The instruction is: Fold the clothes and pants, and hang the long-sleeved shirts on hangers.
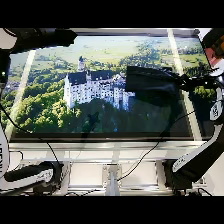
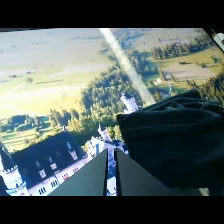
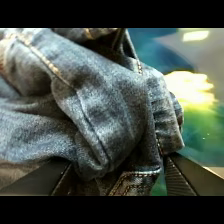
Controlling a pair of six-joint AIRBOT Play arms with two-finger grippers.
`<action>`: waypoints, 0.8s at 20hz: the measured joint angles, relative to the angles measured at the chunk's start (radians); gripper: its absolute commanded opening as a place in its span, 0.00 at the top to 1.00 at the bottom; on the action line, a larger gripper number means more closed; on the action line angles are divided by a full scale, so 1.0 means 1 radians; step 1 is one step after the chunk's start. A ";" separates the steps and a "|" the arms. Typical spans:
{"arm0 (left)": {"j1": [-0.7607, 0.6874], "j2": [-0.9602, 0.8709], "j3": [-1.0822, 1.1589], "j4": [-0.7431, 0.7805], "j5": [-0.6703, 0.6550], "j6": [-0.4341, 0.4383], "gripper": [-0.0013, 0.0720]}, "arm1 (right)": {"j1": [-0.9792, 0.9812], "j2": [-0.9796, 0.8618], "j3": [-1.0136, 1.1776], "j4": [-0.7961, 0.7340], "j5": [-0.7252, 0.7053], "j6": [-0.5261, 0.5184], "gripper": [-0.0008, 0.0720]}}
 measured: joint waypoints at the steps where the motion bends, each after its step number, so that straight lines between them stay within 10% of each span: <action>1: 0.000 0.000 0.000 0.000 0.000 0.000 0.86 | 0.010 -0.004 0.000 0.013 -0.004 -0.016 0.58; 6: 0.000 0.000 0.000 0.000 0.000 0.000 0.86 | 0.077 -0.009 0.001 0.076 -0.041 -0.056 0.73; 8: 0.000 0.000 0.000 0.000 0.000 0.000 0.86 | 0.101 -0.008 0.001 0.086 -0.060 -0.061 0.95; 16: 0.000 0.002 0.000 -0.005 0.000 0.000 0.86 | 0.118 0.038 0.057 0.127 0.003 -0.066 0.96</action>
